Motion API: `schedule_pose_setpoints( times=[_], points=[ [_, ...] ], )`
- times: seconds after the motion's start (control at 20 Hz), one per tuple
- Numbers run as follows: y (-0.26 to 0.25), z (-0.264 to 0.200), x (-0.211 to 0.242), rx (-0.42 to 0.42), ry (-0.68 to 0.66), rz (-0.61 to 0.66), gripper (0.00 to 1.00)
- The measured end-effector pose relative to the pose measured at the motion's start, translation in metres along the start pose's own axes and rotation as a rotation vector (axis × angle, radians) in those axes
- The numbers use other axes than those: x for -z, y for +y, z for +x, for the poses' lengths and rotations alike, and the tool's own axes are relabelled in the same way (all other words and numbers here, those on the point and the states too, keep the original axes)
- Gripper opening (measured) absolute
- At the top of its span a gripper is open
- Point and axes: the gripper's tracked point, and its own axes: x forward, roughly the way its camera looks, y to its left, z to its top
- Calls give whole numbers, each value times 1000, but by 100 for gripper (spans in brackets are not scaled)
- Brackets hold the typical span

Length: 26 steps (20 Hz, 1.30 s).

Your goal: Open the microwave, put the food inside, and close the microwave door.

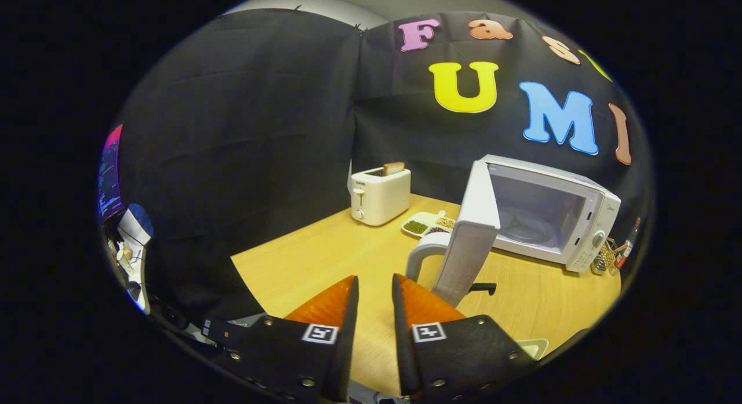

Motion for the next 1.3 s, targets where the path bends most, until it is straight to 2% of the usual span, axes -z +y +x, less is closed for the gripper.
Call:
schedule_pose_setpoints(
  times=[0.05, 0.1, 0.2, 0.3, 0.6, 0.9, 1.3],
  points=[
    [3, -7, -9, -22, -27, 5, 46],
    [1, -16, -20, -30, -62, 2, 66],
    [-13, -37, -41, -3, -127, -16, 87],
    [-33, -50, -50, 42, -168, -25, 95],
    [-113, -72, -46, 212, -173, 32, 96],
    [-173, -88, 18, 347, -31, 145, 96],
    [-198, -92, 113, 407, 228, 279, 96]
  ],
)
